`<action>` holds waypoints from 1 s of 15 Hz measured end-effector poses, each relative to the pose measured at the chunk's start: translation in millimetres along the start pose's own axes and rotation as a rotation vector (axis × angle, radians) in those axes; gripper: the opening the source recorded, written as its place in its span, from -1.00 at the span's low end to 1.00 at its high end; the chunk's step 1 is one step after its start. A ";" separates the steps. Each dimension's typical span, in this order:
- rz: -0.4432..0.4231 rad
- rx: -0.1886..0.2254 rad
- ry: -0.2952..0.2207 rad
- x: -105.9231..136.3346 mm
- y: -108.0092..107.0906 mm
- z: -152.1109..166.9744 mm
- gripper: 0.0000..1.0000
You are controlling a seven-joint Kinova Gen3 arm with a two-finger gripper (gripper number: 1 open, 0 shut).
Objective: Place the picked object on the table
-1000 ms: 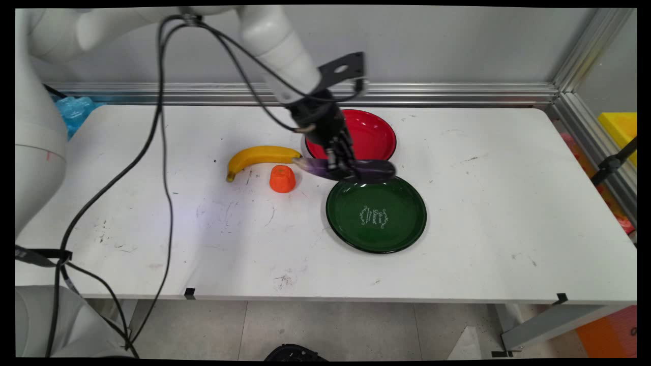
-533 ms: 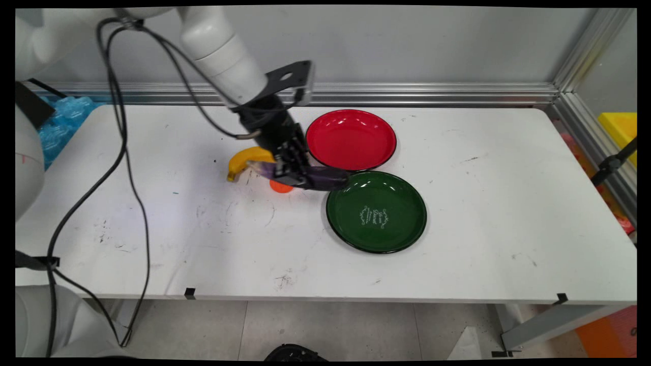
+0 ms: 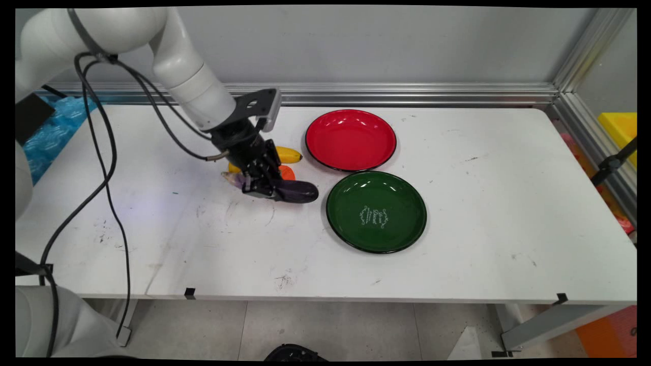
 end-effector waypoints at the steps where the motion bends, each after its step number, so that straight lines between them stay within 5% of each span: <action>1: -0.001 0.001 -0.002 -6.6 0.6 4.2 -1.00; 15: -0.012 0.011 0.050 -38.6 -7.3 49.0 -1.00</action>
